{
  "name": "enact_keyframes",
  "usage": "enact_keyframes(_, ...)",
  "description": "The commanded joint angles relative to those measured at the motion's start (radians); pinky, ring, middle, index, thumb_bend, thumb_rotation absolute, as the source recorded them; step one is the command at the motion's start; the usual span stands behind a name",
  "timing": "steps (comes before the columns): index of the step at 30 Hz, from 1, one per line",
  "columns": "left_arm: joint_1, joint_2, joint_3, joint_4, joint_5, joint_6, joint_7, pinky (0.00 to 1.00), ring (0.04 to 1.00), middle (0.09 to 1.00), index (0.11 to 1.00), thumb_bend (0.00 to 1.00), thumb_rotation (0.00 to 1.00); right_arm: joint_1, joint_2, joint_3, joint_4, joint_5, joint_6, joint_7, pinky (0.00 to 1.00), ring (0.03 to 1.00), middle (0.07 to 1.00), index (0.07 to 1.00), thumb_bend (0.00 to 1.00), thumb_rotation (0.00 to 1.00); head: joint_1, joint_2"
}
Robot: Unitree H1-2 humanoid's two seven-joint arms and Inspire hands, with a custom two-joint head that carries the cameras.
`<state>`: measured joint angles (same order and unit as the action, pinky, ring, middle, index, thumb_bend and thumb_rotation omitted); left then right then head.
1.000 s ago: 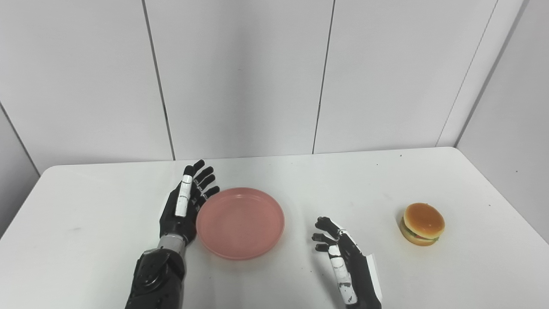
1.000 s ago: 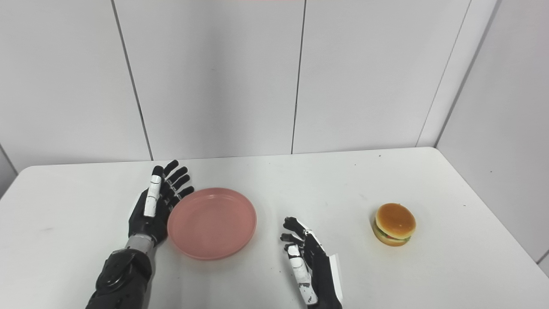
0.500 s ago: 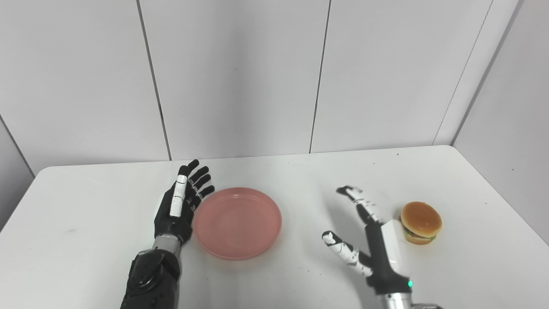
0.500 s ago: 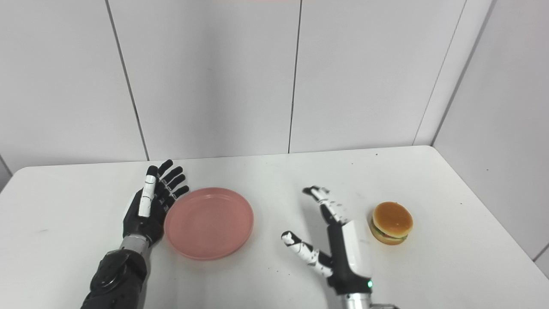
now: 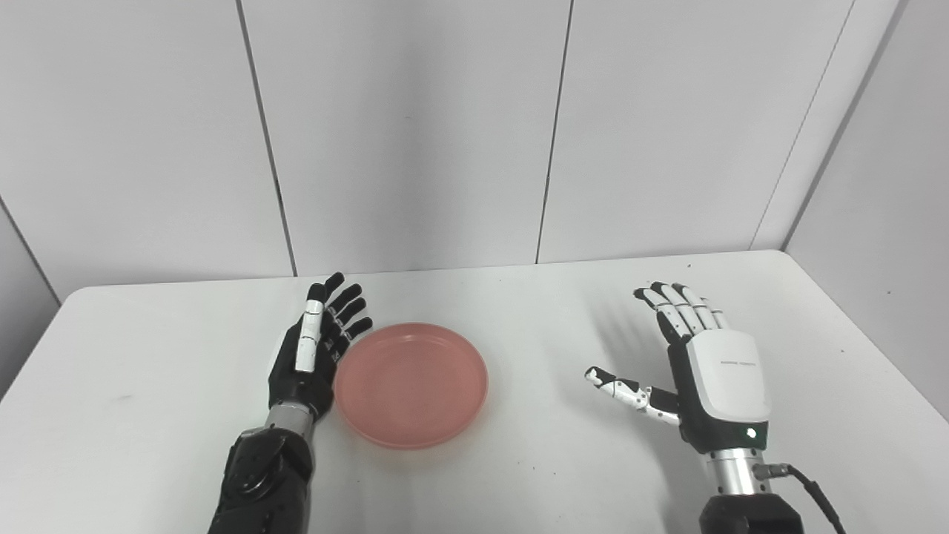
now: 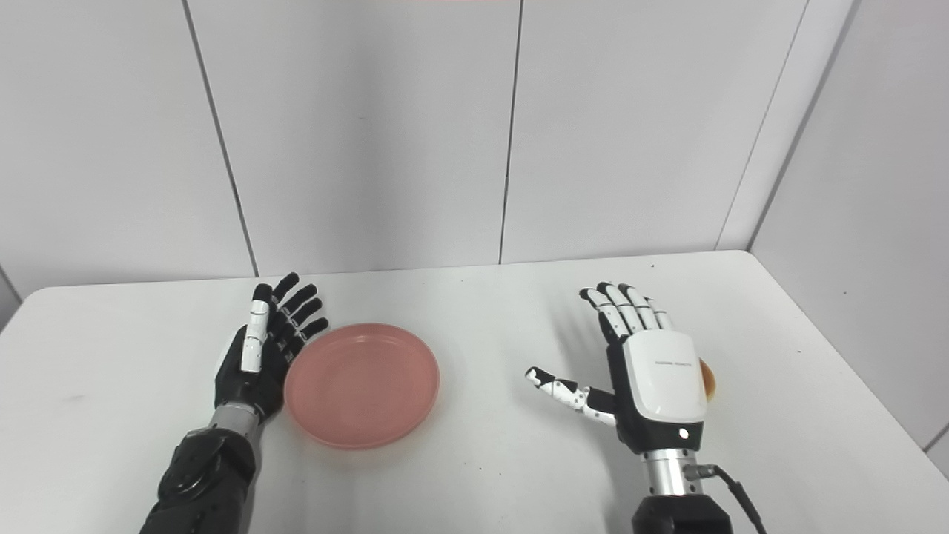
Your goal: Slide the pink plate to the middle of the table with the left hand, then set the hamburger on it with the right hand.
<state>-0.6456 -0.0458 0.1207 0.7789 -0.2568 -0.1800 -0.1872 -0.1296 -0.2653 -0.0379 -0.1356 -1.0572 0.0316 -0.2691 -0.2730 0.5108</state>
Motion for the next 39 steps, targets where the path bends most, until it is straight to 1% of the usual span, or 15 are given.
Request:
enact_keyframes(1,0.015,-0.002,0.002,0.028,-0.003,0.040,0.004,0.78,0.859,0.839,0.866,0.81,0.79,-0.047,-0.047,-0.015,-0.002,-0.015,0.057,0.034,0.83,0.851,0.844,0.779,0.67,0.89,0.001,0.001)
enact_keyframes(4,0.012,0.000,0.005,0.032,-0.008,0.042,-0.001,0.78,0.863,0.837,0.866,0.82,0.78,-0.068,-0.076,-0.018,0.018,-0.020,0.117,0.107,0.78,0.839,0.848,0.774,0.71,0.86,-0.001,0.000)
enact_keyframes(5,0.011,0.001,0.005,0.035,-0.009,0.042,-0.003,0.79,0.866,0.839,0.869,0.82,0.78,-0.073,-0.084,-0.016,0.025,-0.023,0.134,0.120,0.76,0.825,0.840,0.766,0.72,0.80,-0.001,0.000)
enact_keyframes(7,0.011,0.003,0.006,0.037,-0.009,0.040,-0.007,0.79,0.867,0.837,0.869,0.82,0.78,-0.082,-0.102,-0.011,0.046,-0.035,0.160,0.127,0.74,0.808,0.827,0.755,0.73,0.74,-0.002,0.000)
enact_keyframes(11,0.013,0.008,0.007,0.027,-0.005,0.046,-0.004,0.79,0.864,0.829,0.867,0.81,0.78,-0.098,-0.130,-0.009,0.092,-0.037,0.215,0.156,0.76,0.801,0.820,0.757,0.75,0.72,-0.005,0.009)
enact_keyframes(13,0.014,0.011,0.008,0.022,-0.004,0.051,-0.005,0.79,0.860,0.829,0.868,0.80,0.79,-0.106,-0.135,-0.012,0.114,-0.023,0.240,0.174,0.75,0.793,0.814,0.748,0.76,0.66,-0.004,0.011)
enact_keyframes(15,0.014,0.011,0.011,0.023,-0.008,0.053,-0.005,0.79,0.861,0.829,0.862,0.82,0.77,-0.113,-0.143,-0.012,0.141,-0.007,0.250,0.170,0.73,0.781,0.801,0.733,0.76,0.59,-0.005,0.014)
enact_keyframes(22,0.016,0.013,0.007,0.014,-0.004,0.068,-0.008,0.81,0.867,0.844,0.873,0.80,0.79,-0.134,-0.164,0.005,0.216,-0.001,0.303,0.169,0.74,0.782,0.790,0.715,0.77,0.55,-0.008,0.023)
enact_keyframes(26,0.011,0.012,0.009,0.010,-0.007,0.076,-0.005,0.80,0.860,0.829,0.866,0.80,0.77,-0.136,-0.171,0.018,0.259,0.018,0.298,0.144,0.69,0.769,0.778,0.713,0.78,0.54,-0.007,0.026)
enact_keyframes(30,0.009,0.013,0.008,0.007,-0.004,0.076,-0.007,0.78,0.858,0.828,0.862,0.81,0.76,-0.147,-0.183,0.035,0.342,0.050,0.261,0.062,0.65,0.749,0.764,0.699,0.78,0.58,-0.008,0.027)
enact_keyframes(33,0.011,0.012,0.009,0.001,-0.007,0.080,-0.007,0.78,0.858,0.831,0.861,0.81,0.75,-0.156,-0.190,0.048,0.398,0.085,0.218,-0.027,0.55,0.622,0.662,0.630,0.77,0.62,-0.008,0.028)
enact_keyframes(34,0.015,0.010,0.008,-0.010,-0.005,0.087,-0.003,0.78,0.858,0.831,0.861,0.81,0.75,-0.158,-0.190,0.047,0.404,0.106,0.199,-0.049,0.55,0.622,0.662,0.630,0.77,0.62,-0.007,0.027)
enact_keyframes(35,0.016,0.009,0.008,-0.010,-0.004,0.087,-0.002,0.78,0.855,0.830,0.861,0.80,0.76,-0.159,-0.190,0.047,0.410,0.124,0.183,-0.069,0.43,0.494,0.562,0.578,0.75,0.58,-0.007,0.026)
enact_keyframes(38,0.014,0.008,0.008,-0.002,-0.002,0.086,0.000,0.78,0.853,0.832,0.863,0.81,0.76,-0.161,-0.189,0.044,0.417,0.182,0.146,-0.102,0.26,0.317,0.405,0.461,0.73,0.53,-0.003,0.025)
enact_keyframes(39,0.014,0.008,0.009,-0.002,-0.003,0.087,0.000,0.78,0.853,0.831,0.863,0.81,0.76,-0.161,-0.188,0.040,0.412,0.211,0.135,-0.099,0.24,0.298,0.388,0.445,0.73,0.52,-0.001,0.024)
